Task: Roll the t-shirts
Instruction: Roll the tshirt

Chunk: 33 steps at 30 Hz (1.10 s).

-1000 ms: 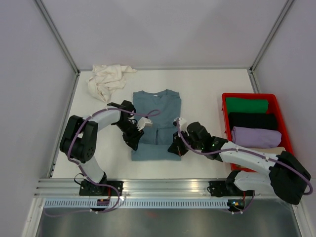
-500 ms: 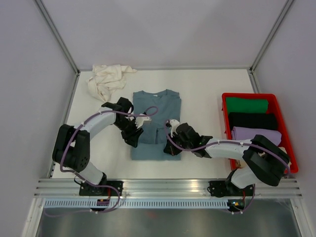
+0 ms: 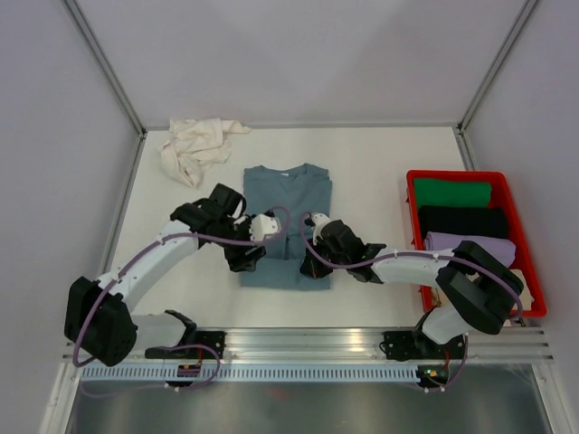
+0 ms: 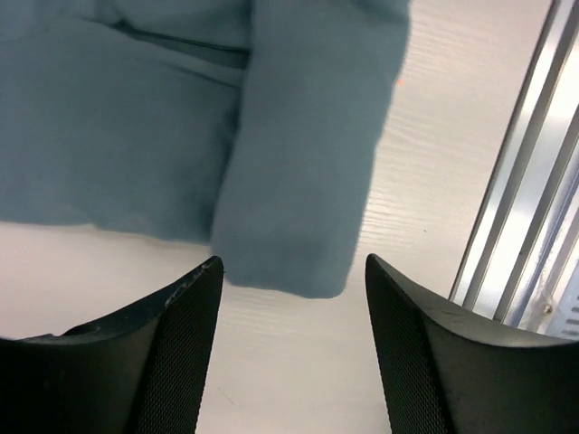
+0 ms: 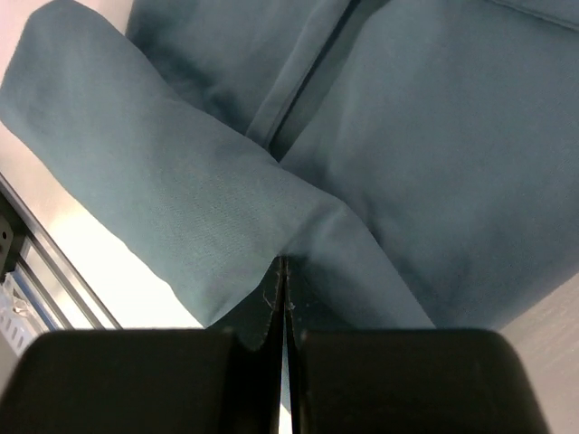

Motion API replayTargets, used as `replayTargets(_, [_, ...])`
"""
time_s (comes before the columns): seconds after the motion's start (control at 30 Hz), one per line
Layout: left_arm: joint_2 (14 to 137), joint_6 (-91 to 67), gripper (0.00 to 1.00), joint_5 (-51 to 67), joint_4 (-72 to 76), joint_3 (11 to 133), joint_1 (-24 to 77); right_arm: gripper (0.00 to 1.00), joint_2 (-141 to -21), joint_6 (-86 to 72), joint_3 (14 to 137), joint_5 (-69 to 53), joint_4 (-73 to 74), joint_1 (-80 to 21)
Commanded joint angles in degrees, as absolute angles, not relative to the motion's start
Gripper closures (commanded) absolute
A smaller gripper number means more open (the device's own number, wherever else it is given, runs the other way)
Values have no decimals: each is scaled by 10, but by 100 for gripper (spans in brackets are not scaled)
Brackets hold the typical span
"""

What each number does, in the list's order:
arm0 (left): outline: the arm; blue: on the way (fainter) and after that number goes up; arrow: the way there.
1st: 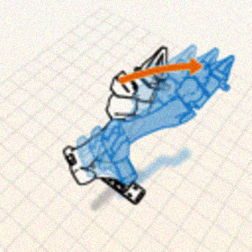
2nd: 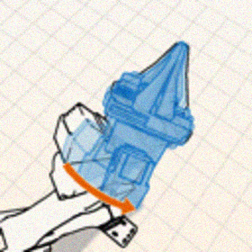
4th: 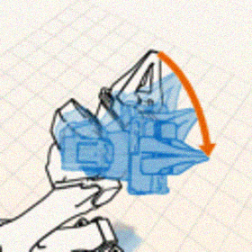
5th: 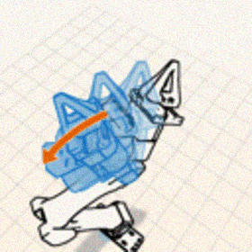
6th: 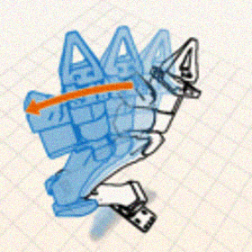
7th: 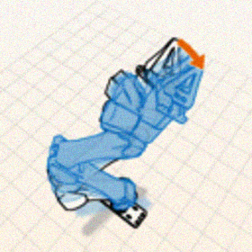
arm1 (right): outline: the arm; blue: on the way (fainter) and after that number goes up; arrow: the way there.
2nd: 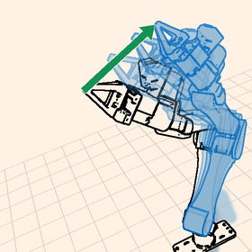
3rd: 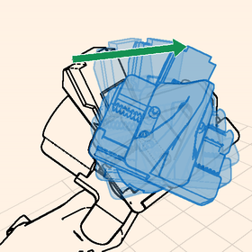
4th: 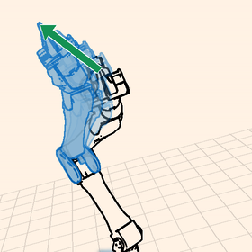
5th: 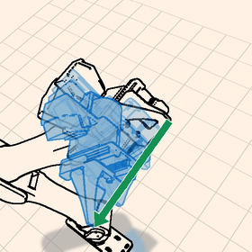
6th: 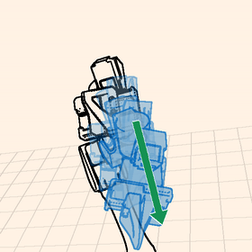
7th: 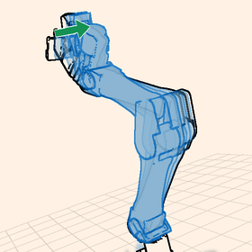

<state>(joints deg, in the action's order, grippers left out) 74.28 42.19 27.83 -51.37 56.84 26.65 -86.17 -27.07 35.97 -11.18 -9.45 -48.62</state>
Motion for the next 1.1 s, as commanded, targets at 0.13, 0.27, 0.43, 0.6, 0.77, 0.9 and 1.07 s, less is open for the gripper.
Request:
replayTargets(0.13, [701,408,24,108,-418,457,404,100,-884,-301,371,-129,-117,-465])
replayTargets(0.27, [702,403,21,55,-377,433,464,100,-896,-306,370,-134,-124,-466])
replayTargets(0.43, [701,404,20,12,-324,382,507,100,-900,-305,370,-134,-126,-462])
replayTargets(0.6, [699,401,20,9,-286,339,512,100,-902,-296,375,-133,-111,-461])
replayTargets(0.77, [710,413,22,-20,-233,316,512,100,-893,-281,383,-140,-101,-461])
replayTargets(0.9, [715,413,53,-18,-226,311,512,97,-853,-259,383,-159,-96,-455])
replayTargets(1.07, [701,416,75,-13,-242,322,512,72,-758,-186,356,-129,-76,-454])
